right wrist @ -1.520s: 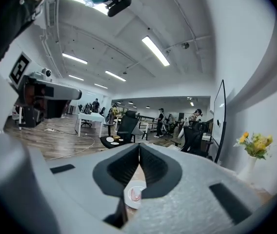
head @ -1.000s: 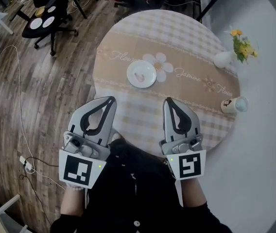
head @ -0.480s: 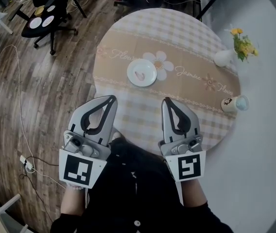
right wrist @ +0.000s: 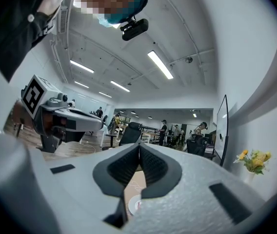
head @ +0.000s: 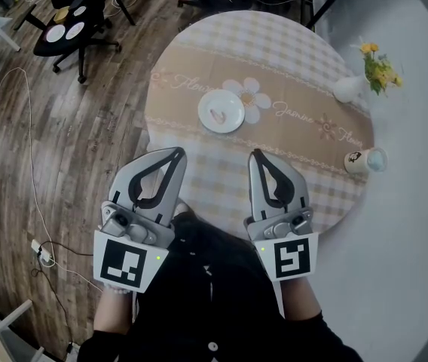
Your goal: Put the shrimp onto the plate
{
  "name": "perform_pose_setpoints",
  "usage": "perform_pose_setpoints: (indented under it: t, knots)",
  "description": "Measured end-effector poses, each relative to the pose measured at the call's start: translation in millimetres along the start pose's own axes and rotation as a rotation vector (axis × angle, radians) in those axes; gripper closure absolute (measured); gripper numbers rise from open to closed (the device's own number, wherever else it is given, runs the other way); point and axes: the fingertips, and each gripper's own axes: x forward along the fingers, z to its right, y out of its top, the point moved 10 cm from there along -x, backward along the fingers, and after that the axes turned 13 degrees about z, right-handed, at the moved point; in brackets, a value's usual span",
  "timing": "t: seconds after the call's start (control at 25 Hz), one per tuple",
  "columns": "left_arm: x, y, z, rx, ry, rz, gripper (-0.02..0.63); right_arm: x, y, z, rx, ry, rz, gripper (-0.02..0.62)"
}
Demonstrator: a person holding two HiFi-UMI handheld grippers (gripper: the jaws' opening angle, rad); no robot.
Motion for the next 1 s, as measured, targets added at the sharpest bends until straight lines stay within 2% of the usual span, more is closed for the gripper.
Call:
perform_pose_setpoints:
  t: [1.0]
  knots:
    - [-0.8, -2.5, 2.9, -0.007, 0.002, -0.008, 0.606, 0.2, -2.3, -0.2, -0.009, 0.015, -0.023, 0.594]
